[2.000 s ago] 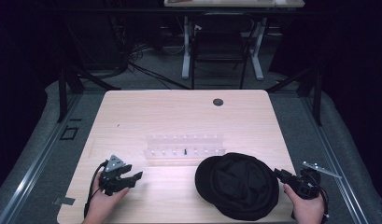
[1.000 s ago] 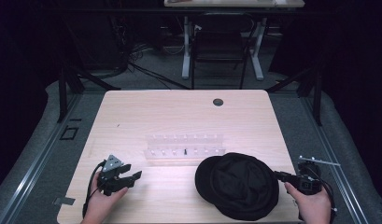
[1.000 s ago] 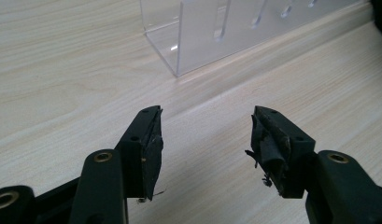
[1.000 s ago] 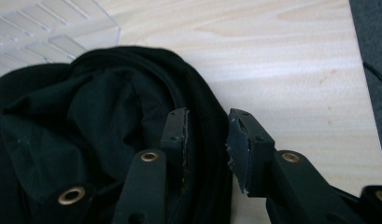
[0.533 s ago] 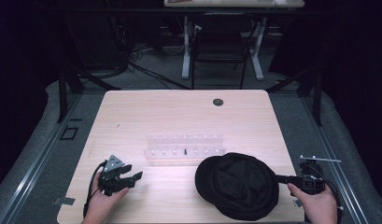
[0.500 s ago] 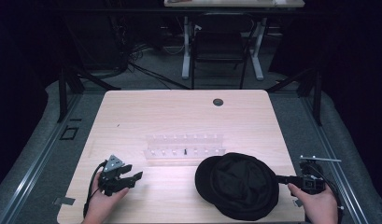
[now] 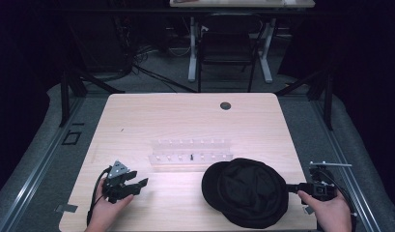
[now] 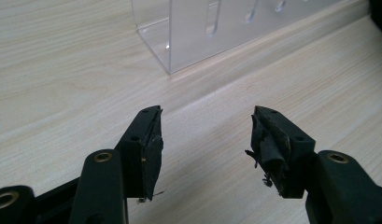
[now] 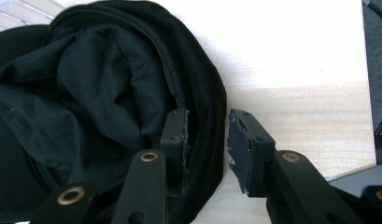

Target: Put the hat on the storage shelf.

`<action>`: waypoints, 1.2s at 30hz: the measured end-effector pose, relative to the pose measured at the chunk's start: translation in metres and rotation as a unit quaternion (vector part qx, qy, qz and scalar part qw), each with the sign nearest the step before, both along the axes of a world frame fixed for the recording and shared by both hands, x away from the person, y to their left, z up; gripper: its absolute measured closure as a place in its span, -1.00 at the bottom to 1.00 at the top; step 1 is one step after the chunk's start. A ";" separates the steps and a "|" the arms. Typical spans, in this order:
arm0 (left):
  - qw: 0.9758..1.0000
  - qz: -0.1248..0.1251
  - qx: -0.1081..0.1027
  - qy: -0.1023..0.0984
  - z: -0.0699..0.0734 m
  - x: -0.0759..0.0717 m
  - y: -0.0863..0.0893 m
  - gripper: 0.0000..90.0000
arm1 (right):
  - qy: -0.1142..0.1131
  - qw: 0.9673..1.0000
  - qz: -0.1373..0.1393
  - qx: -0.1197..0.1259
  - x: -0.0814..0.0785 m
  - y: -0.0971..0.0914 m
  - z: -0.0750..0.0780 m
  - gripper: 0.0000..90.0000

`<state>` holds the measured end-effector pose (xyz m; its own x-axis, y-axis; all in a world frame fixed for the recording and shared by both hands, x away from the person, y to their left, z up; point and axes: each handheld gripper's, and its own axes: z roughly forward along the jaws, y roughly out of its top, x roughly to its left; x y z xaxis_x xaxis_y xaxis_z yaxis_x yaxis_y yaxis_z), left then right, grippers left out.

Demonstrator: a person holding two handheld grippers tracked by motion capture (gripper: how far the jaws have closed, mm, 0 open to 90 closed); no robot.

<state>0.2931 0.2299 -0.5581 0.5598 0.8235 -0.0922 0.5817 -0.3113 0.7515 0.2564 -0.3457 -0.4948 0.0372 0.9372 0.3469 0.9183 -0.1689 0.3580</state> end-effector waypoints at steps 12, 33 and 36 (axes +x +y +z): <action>1.000 0.000 0.000 0.002 0.000 0.000 0.000 -0.03 | 0.033 0.999 0.001 0.012 0.001 0.000 -0.014 0.57; 1.000 0.001 0.002 0.002 0.000 0.000 -0.001 -0.03 | 0.051 0.998 -0.002 0.027 0.009 0.000 -0.028 0.71; 1.000 0.001 0.003 0.002 0.000 0.000 -0.001 -0.03 | 0.068 0.998 0.008 0.010 0.011 -0.001 -0.027 0.73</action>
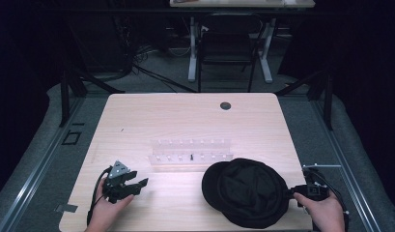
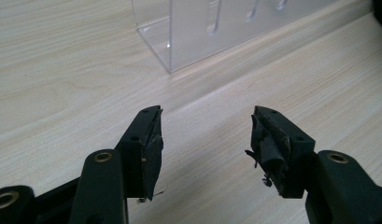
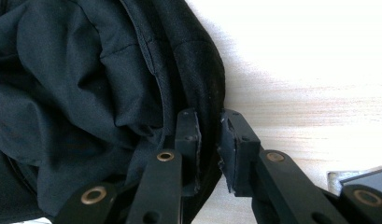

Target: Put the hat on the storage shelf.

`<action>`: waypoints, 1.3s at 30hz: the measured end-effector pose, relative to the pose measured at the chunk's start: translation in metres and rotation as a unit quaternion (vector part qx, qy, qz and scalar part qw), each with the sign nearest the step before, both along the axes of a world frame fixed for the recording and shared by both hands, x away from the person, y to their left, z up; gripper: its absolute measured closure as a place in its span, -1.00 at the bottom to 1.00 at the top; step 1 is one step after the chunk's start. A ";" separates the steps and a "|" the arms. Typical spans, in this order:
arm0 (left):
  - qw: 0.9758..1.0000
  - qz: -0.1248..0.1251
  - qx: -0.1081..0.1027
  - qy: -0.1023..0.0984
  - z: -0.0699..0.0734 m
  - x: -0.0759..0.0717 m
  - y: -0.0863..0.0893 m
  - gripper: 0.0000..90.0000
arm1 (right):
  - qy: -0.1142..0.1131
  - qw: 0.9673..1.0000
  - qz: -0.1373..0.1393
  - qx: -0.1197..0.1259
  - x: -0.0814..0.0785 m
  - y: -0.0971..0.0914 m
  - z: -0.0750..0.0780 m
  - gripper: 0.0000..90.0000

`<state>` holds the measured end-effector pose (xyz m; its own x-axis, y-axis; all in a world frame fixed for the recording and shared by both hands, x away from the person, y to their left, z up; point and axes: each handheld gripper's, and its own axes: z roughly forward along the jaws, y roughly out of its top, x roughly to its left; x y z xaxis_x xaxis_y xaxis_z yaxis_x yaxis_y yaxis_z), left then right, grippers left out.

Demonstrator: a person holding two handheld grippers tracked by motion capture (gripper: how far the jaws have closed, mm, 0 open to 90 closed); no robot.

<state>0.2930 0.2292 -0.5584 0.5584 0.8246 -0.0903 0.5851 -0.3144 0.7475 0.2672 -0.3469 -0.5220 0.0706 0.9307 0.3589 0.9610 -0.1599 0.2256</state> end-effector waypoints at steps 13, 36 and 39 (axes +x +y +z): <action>1.000 -0.001 0.002 -0.002 0.000 0.000 0.001 -0.03 | 0.019 0.999 0.009 0.029 0.004 0.001 -0.006 0.75; 1.000 0.005 0.001 -0.001 0.000 0.001 0.000 -0.03 | 0.048 0.997 0.016 0.064 0.012 -0.003 -0.017 0.85; 1.000 0.006 0.001 -0.001 -0.001 0.001 0.000 -0.03 | 0.049 0.996 0.017 0.067 0.013 -0.003 -0.017 0.89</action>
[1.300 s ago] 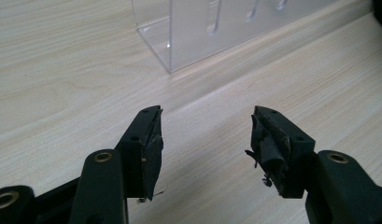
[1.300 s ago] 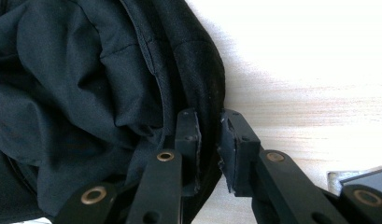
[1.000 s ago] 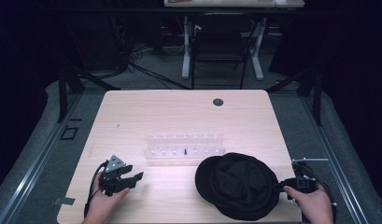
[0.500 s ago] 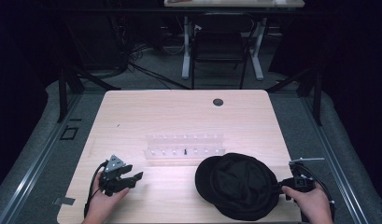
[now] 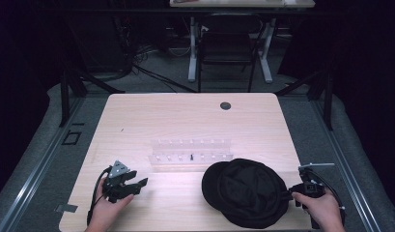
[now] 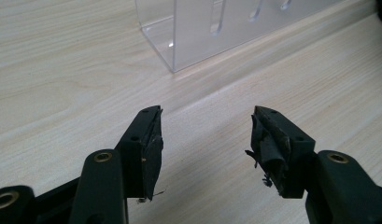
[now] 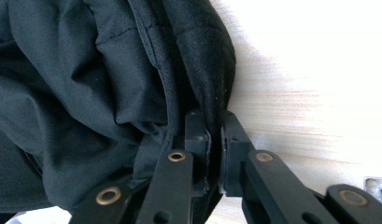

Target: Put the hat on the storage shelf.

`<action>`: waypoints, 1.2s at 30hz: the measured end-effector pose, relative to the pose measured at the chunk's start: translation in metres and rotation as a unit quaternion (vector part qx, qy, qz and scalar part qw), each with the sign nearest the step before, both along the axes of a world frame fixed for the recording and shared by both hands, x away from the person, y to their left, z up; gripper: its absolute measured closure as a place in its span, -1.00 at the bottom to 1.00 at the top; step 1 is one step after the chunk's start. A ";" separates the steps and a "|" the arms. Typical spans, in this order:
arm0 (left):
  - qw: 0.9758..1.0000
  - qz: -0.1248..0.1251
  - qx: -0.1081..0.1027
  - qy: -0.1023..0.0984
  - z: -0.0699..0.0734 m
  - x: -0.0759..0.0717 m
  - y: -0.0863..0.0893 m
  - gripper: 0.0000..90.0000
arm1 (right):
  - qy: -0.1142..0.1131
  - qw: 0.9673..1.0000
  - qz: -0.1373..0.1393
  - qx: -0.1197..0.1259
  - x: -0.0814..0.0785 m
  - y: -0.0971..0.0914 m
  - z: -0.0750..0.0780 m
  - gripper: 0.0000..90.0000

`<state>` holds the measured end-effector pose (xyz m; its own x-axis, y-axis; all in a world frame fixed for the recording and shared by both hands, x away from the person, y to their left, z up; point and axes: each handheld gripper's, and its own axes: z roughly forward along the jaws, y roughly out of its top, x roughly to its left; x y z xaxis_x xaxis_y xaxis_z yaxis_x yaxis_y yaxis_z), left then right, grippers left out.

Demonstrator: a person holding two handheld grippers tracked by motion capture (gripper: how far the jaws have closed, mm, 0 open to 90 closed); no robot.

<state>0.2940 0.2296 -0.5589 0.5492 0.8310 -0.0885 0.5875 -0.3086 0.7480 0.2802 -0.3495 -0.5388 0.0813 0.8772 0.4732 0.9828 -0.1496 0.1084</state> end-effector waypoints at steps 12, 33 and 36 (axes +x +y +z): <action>1.000 0.001 -0.001 0.000 0.000 0.000 0.000 -0.03 | 0.003 1.000 -0.001 0.019 0.000 -0.004 0.003 0.94; 1.000 0.002 0.003 -0.001 0.000 0.000 0.000 -0.03 | -0.009 1.000 0.004 0.004 0.001 0.005 0.041 0.95; 1.000 0.002 0.003 0.000 0.000 0.000 0.000 -0.03 | -0.002 1.000 0.026 0.000 0.003 0.006 0.047 0.95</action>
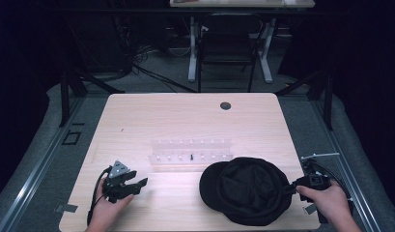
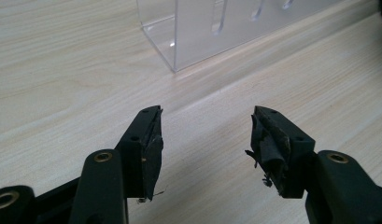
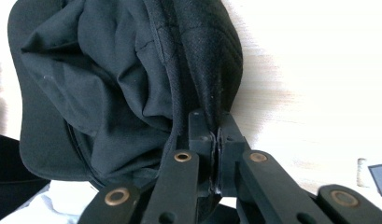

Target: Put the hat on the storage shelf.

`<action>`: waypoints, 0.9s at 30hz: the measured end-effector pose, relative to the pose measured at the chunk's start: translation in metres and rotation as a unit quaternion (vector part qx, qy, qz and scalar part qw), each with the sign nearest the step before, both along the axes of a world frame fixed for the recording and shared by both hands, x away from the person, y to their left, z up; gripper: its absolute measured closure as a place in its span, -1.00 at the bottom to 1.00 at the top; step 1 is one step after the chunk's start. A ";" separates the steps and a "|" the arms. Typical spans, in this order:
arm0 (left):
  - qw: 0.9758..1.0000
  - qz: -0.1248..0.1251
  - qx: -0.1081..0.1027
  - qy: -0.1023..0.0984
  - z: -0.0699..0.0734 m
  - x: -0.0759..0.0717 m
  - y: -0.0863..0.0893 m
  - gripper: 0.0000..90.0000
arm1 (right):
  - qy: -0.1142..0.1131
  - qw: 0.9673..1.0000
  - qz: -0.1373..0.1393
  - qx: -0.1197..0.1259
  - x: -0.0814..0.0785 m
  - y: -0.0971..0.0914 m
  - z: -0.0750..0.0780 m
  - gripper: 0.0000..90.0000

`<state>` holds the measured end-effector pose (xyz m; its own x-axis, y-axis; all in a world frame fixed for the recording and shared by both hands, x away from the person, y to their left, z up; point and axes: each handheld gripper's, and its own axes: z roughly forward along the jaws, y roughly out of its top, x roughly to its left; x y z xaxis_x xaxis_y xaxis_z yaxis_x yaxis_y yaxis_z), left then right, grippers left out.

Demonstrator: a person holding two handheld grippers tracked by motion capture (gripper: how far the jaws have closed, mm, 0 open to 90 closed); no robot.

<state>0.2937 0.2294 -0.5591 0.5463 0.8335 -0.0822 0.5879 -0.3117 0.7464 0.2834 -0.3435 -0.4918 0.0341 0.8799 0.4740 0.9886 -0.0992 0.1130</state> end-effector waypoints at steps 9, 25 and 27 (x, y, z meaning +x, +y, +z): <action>1.000 0.000 0.000 -0.001 0.000 0.000 0.000 -0.03 | 0.001 0.999 0.021 -0.046 0.005 0.014 0.024 0.95; 1.000 0.000 0.001 -0.001 0.000 0.000 0.000 -0.03 | -0.005 0.999 0.030 -0.026 0.010 0.030 0.060 0.95; 1.000 0.001 0.001 -0.001 0.000 0.000 0.000 -0.03 | -0.005 0.999 0.029 -0.027 0.011 0.031 0.064 0.95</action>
